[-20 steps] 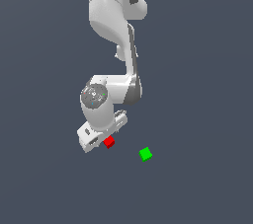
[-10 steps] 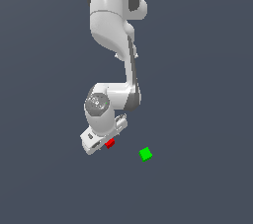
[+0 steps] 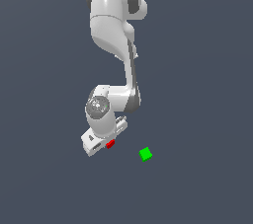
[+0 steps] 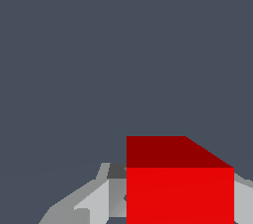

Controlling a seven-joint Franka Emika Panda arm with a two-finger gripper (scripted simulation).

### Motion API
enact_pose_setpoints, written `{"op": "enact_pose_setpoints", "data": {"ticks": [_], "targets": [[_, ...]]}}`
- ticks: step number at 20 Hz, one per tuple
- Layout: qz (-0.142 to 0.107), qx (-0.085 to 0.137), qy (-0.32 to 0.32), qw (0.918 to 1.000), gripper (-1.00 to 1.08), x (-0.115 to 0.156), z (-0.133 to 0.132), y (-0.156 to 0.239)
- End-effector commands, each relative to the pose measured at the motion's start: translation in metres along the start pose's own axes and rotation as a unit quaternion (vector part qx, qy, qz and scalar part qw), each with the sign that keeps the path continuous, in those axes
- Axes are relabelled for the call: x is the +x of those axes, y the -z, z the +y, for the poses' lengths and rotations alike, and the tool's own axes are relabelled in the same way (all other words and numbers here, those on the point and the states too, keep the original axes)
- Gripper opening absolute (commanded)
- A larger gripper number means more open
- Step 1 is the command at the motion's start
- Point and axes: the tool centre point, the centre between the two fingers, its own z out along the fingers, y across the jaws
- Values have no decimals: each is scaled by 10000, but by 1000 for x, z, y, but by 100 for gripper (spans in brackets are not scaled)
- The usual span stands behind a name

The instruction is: Stack the red cube on top of the green cube.

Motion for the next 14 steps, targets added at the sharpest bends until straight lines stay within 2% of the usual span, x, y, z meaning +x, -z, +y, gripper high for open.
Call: {"op": "enact_pose_setpoints", "data": {"ticks": [1,9,14], "targets": [[2,-3,0,10000,-100,0,0,0],[1,0,-1,10000,-100,0,0,1],[1,0,-1,10000,-100,-1,0,16]]}}
